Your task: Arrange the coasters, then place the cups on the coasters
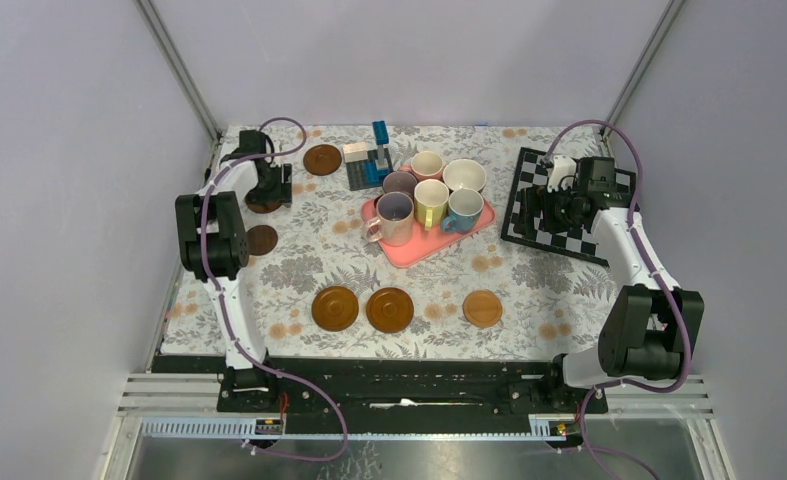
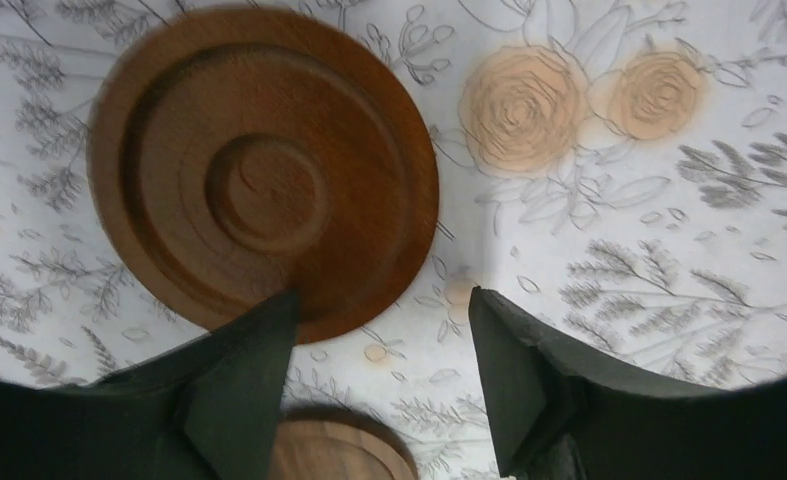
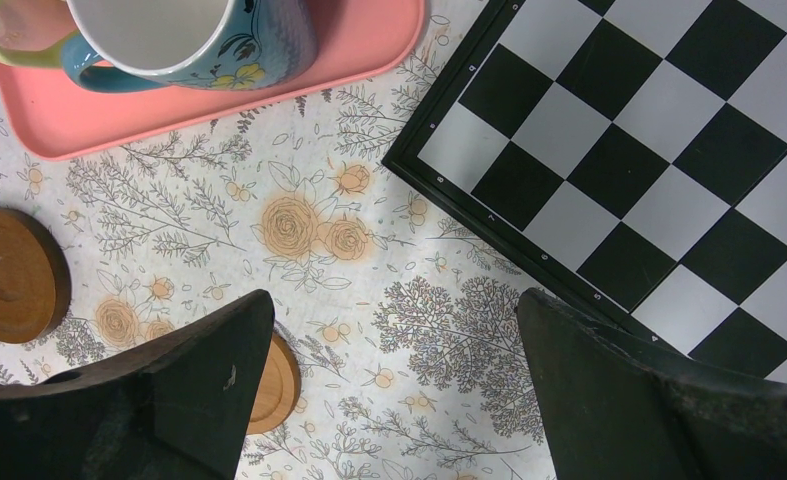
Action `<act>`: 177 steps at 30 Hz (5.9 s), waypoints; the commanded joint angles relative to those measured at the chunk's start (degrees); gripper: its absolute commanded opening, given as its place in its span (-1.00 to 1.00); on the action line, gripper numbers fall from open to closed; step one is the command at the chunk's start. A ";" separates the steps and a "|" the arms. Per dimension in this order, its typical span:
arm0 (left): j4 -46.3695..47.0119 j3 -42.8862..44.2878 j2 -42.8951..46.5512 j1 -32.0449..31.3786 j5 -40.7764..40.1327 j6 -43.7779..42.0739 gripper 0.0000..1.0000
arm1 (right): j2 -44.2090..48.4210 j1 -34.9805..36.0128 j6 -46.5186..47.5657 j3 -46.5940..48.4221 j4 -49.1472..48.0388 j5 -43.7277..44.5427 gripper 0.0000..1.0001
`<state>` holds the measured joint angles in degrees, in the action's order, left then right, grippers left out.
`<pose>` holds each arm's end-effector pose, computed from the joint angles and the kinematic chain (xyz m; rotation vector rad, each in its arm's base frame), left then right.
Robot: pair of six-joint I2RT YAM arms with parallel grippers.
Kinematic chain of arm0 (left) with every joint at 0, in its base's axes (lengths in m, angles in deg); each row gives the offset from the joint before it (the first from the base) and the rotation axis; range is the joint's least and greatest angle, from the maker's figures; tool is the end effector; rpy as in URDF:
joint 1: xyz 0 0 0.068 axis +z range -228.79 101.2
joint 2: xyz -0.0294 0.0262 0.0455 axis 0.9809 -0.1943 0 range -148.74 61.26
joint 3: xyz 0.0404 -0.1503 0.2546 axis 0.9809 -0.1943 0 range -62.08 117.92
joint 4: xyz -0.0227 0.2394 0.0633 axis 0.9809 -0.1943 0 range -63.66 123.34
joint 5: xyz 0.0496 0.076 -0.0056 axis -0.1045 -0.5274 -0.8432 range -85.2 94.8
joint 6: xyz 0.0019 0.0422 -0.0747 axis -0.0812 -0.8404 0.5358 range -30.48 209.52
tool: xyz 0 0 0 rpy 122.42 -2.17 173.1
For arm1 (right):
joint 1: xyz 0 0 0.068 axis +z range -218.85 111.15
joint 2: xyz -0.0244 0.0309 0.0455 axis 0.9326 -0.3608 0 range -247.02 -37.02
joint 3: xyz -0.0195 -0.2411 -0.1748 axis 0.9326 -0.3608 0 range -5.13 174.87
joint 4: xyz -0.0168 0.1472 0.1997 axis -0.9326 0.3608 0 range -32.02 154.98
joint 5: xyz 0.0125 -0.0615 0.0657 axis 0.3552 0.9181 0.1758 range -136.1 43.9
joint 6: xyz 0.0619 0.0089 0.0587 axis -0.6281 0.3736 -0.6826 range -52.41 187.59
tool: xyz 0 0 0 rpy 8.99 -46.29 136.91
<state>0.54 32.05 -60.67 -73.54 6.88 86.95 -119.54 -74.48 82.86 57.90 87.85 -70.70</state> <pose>0.4778 0.0412 0.1748 -0.0491 2.6269 -0.0005 0.3149 0.0006 0.2725 -0.3867 2.3267 0.3462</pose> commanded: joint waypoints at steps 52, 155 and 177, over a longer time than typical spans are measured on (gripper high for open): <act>4.82 33.52 -14.91 -4.28 4.75 -2.17 0.47 | -0.49 -0.17 1.35 -0.34 -0.50 0.19 0.97; -0.02 24.12 -16.50 -5.89 -3.32 -1.62 0.11 | 3.99 -0.17 1.43 -0.80 -0.58 -0.61 0.97; -18.14 -0.61 16.40 9.56 20.22 -23.60 0.98 | 6.00 -0.17 1.87 4.83 5.55 -7.76 0.97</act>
<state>-14.25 39.59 -47.53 -69.12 21.79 70.89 -116.19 -74.52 84.30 60.15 91.41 -74.51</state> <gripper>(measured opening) 0.985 0.985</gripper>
